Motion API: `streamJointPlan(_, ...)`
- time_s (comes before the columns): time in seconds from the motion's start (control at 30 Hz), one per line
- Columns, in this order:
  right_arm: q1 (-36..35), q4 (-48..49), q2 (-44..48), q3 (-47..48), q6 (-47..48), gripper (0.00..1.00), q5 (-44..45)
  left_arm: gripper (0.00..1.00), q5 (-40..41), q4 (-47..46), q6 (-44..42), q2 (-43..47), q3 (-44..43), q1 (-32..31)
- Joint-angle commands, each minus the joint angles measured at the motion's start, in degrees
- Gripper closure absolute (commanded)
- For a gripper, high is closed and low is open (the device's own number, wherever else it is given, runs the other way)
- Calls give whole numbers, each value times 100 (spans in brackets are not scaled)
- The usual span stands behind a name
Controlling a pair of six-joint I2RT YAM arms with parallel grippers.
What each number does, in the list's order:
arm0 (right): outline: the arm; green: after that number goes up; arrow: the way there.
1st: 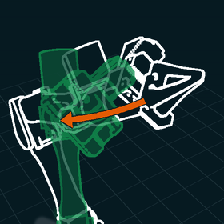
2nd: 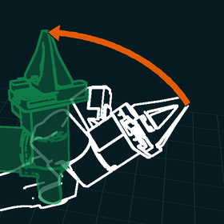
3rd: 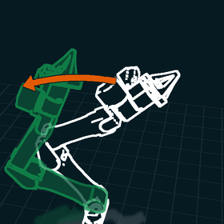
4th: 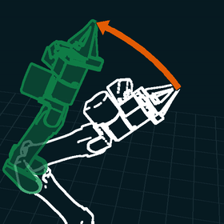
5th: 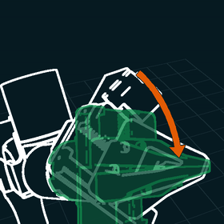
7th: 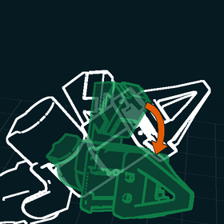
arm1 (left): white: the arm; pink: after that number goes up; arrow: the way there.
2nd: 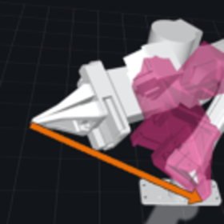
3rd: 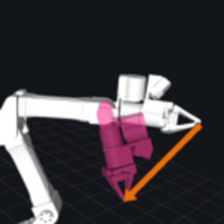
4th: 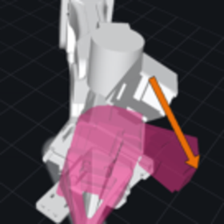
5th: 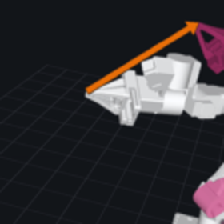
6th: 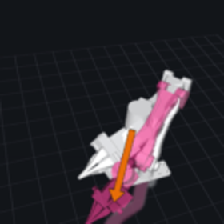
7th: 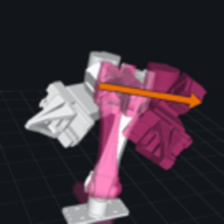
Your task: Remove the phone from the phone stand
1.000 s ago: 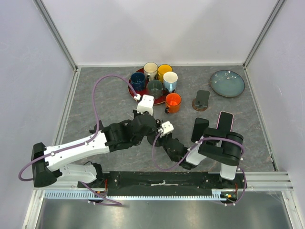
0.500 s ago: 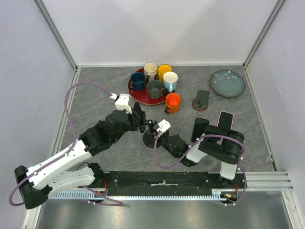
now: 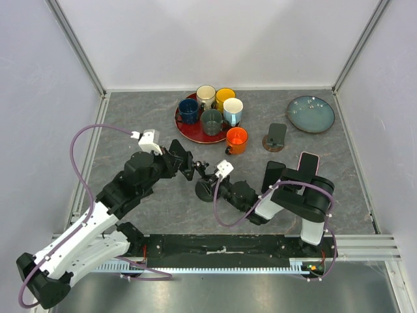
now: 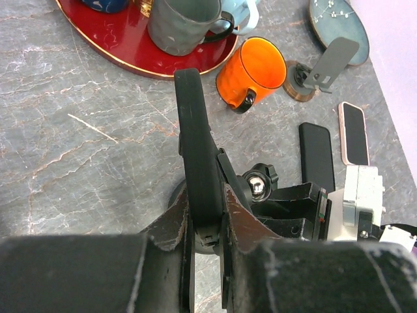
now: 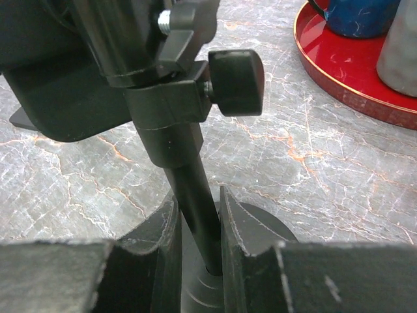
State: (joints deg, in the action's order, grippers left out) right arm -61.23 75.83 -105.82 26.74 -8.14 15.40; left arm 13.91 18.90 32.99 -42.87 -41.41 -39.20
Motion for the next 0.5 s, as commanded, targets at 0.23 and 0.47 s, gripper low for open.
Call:
streamJointPlan(0.23, 630, -499, -237, -231, -1295, 100, 701, 98, -257, -272, 269, 674, 238, 747)
streamJointPlan(0.47, 832, -622, -264, -240, -1620, 100, 649, 98, -257, -202, 243, 877, 282, 993)
